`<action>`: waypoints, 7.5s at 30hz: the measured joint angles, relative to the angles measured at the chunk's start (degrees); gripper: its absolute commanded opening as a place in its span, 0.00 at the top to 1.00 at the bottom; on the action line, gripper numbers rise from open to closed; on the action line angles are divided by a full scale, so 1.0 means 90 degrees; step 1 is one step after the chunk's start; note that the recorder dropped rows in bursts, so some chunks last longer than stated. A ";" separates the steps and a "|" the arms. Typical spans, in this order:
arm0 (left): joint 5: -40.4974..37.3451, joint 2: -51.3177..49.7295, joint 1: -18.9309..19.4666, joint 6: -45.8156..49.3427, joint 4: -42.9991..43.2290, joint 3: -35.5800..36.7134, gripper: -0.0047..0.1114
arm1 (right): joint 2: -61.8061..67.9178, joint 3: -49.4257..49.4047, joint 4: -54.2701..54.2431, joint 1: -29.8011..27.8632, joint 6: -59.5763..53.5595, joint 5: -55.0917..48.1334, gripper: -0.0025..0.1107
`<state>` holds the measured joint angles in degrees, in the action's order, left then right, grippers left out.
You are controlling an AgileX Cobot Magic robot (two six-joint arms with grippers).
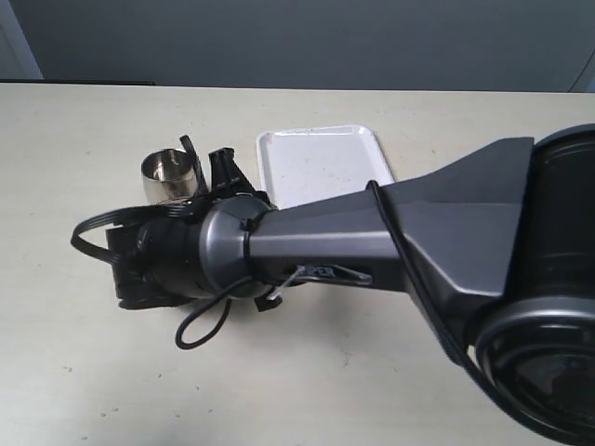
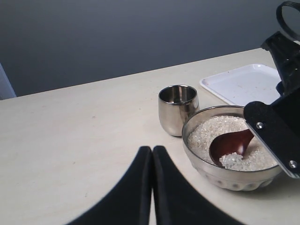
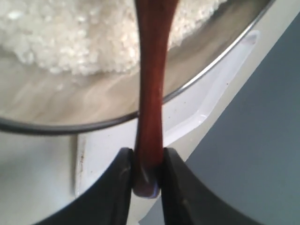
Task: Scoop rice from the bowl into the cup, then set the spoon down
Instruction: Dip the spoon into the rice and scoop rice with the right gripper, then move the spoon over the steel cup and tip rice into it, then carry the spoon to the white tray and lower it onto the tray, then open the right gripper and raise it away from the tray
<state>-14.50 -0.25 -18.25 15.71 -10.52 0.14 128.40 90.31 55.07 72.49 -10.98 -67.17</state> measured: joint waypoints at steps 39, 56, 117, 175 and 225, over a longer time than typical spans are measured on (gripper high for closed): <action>0.0000 0.0000 0.0000 0.0000 0.0000 0.0000 0.96 | -0.0582 0.0707 -0.2131 -0.1463 -0.0778 0.0782 0.99; 0.0000 0.0000 0.0000 0.0000 0.0000 0.0000 0.96 | 0.0226 0.1624 -0.2132 -0.1827 -0.0468 0.1694 0.99; 0.0000 0.0000 0.0000 0.0000 0.0000 0.0000 0.96 | 0.0577 0.1641 -0.1320 -0.1951 0.0228 0.2576 0.99; 0.0000 0.0000 0.0000 0.0000 0.0000 0.0000 0.96 | 0.0821 0.1692 -0.5433 -0.4026 -0.0501 0.0345 0.47; 0.0000 0.0000 0.0000 0.0000 0.0000 0.0000 0.96 | -0.6524 -0.2633 -0.3738 -0.4026 0.2332 -0.0242 0.99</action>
<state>-14.50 -0.25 -18.25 15.71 -10.52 0.14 69.68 66.62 21.43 36.25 10.01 -69.35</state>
